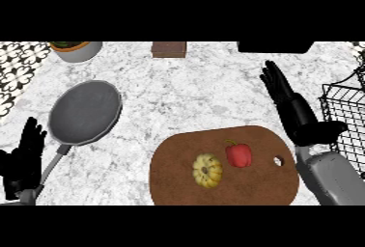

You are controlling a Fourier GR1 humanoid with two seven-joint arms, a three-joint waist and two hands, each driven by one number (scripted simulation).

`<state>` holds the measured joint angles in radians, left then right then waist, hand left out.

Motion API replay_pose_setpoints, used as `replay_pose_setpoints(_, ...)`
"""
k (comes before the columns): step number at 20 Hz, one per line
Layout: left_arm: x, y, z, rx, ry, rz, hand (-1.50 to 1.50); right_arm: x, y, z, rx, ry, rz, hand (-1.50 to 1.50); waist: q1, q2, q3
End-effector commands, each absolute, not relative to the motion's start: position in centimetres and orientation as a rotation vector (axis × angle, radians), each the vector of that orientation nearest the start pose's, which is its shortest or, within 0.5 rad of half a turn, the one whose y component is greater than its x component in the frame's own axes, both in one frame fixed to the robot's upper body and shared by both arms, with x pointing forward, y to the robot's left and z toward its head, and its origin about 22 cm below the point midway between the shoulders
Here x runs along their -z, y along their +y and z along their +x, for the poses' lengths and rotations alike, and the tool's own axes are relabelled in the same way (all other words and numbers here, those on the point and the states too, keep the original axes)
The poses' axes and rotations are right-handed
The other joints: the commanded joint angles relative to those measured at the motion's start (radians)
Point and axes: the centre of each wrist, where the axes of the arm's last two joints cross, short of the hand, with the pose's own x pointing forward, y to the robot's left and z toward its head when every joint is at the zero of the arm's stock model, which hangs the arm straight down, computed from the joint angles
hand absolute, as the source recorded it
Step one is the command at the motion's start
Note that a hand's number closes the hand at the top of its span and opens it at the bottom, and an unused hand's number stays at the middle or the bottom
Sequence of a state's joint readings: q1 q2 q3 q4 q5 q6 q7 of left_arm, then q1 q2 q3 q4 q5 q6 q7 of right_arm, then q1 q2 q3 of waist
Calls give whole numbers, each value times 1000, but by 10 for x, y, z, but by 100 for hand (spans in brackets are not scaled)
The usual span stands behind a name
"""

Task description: Pick the squash from the cutting board and place it in the tiered basket

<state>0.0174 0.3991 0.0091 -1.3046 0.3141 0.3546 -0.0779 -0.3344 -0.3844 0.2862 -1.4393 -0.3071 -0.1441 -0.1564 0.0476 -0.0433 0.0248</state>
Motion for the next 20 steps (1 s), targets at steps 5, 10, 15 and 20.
replay_pose_setpoints(5,12,371,217,2,-1259,392,0,15,-202,270,-203,-1506,491,150,-31,51,-21)
replay_pose_setpoints(10,25,377,204,35,-1180,295,0,17,-147,226,-206,-1851,431,-150,-65,36,-26)
replay_pose_setpoints(15,20,370,206,39,-1192,323,0,25,-232,240,-697,-1659,-287,-150,-76,21,-38)
replay_pose_setpoints(20,14,370,214,50,-1182,315,0,-6,-230,252,-952,-1503,-561,-150,-69,27,-36)
